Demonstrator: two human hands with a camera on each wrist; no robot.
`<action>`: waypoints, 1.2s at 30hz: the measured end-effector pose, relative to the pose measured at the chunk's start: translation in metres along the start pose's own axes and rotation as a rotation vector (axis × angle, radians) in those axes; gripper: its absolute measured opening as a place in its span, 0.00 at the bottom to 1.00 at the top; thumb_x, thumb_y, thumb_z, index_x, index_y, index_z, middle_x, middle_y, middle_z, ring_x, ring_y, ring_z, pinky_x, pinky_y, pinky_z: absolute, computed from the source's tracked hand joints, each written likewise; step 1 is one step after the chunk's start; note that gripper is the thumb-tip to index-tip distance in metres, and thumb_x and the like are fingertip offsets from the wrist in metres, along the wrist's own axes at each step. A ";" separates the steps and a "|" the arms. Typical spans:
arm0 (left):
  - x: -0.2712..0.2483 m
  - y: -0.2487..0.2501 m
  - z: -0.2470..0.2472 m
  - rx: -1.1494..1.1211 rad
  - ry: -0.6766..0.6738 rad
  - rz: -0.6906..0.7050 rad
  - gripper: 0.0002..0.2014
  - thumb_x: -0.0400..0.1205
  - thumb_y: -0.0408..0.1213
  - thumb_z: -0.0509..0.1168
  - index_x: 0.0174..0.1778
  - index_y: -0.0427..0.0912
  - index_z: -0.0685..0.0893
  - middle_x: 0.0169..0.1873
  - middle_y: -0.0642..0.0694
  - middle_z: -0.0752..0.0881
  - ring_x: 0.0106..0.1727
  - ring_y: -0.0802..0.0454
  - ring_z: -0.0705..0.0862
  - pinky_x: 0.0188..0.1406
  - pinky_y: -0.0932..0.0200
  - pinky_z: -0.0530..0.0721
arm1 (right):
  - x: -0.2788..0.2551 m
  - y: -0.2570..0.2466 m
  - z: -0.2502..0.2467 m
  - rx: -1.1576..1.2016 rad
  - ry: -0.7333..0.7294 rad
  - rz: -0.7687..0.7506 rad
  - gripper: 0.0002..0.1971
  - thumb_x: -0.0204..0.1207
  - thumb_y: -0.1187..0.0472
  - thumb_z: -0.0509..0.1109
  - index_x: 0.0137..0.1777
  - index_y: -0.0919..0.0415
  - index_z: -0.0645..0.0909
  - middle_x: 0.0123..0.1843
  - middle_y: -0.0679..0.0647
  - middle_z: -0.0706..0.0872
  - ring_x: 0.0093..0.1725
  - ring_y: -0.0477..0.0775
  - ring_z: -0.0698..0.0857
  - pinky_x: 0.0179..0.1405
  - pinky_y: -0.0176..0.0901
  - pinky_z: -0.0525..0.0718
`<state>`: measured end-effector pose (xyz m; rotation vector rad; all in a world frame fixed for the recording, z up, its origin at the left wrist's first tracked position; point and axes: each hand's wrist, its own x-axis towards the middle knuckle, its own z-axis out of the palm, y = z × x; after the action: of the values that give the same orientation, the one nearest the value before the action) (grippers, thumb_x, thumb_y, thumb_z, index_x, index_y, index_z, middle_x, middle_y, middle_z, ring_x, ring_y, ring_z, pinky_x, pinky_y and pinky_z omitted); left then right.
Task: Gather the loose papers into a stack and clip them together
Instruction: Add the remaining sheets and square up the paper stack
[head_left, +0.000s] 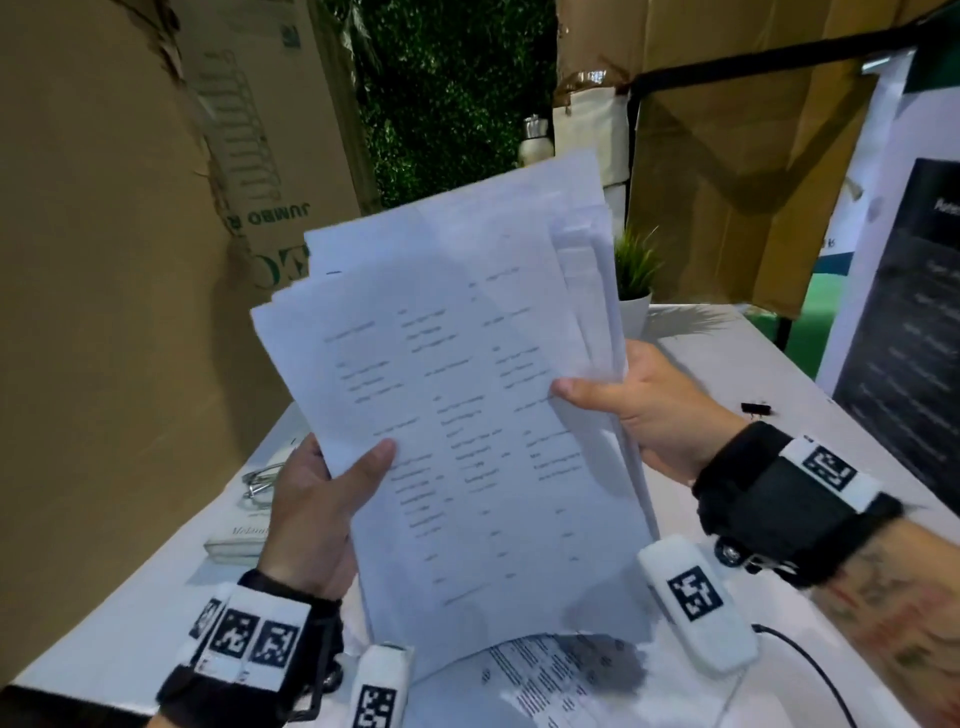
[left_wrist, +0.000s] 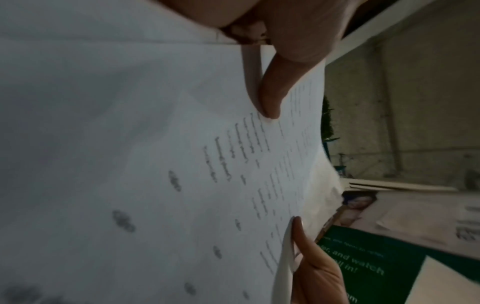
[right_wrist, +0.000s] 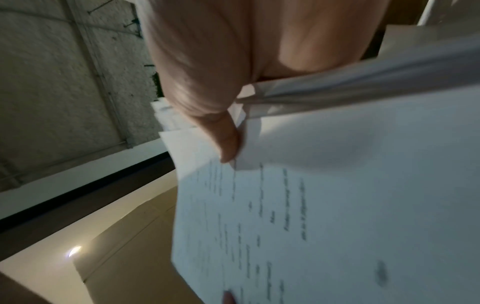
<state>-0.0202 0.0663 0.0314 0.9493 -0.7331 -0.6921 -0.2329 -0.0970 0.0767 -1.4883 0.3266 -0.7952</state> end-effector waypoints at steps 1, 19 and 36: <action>-0.001 0.002 -0.002 0.019 0.005 0.052 0.27 0.75 0.30 0.72 0.71 0.34 0.78 0.65 0.32 0.85 0.62 0.31 0.86 0.58 0.33 0.85 | 0.000 0.003 0.003 0.020 0.030 -0.034 0.15 0.67 0.64 0.75 0.55 0.56 0.87 0.53 0.54 0.94 0.53 0.56 0.93 0.55 0.51 0.91; -0.003 -0.001 -0.027 0.324 0.256 0.244 0.12 0.76 0.23 0.70 0.46 0.46 0.86 0.37 0.63 0.93 0.41 0.62 0.91 0.36 0.68 0.88 | -0.018 0.073 -0.001 -1.293 -0.323 0.559 0.61 0.47 0.39 0.88 0.80 0.49 0.59 0.68 0.53 0.78 0.65 0.57 0.81 0.64 0.58 0.83; 0.002 0.002 -0.030 0.030 0.179 -0.026 0.20 0.78 0.31 0.66 0.68 0.42 0.83 0.63 0.44 0.89 0.64 0.41 0.87 0.63 0.36 0.82 | -0.017 0.071 -0.055 -0.592 0.272 0.111 0.01 0.77 0.63 0.74 0.45 0.58 0.87 0.37 0.53 0.86 0.36 0.52 0.81 0.37 0.49 0.78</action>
<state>0.0058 0.0795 0.0223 1.0351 -0.5751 -0.6114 -0.2616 -0.1354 -0.0017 -1.8879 0.9019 -0.8536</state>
